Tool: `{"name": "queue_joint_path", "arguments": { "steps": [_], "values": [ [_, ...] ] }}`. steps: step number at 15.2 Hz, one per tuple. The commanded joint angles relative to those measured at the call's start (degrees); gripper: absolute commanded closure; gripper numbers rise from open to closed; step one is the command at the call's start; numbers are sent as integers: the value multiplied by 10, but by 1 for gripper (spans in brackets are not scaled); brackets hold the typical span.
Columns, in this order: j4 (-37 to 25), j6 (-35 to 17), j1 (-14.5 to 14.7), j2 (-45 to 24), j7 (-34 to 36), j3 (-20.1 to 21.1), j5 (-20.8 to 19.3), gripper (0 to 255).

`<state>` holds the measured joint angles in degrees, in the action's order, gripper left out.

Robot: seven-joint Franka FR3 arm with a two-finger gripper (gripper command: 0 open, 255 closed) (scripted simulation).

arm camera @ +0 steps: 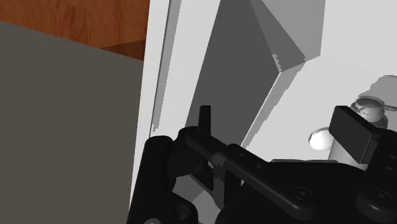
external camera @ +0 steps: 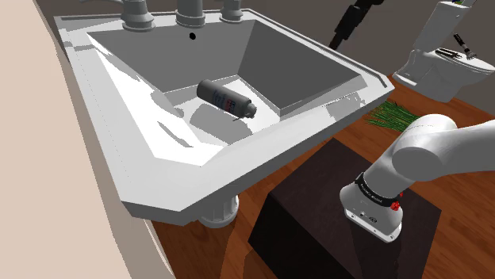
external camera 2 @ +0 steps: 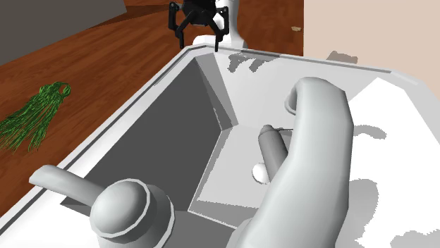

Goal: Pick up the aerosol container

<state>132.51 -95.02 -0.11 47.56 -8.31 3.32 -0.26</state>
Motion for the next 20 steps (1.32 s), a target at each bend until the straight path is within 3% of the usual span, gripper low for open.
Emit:
{"name": "queue_joint_path", "arguments": {
  "steps": [1, 10, 20],
  "values": [
    [0, 0, 0, 0, 0, 0, 0, 0],
    [-13, -85, 28, -132, 59, 69, 48, 0],
    [-82, -164, 52, -312, 124, 142, 69, 0]
  ]
}}
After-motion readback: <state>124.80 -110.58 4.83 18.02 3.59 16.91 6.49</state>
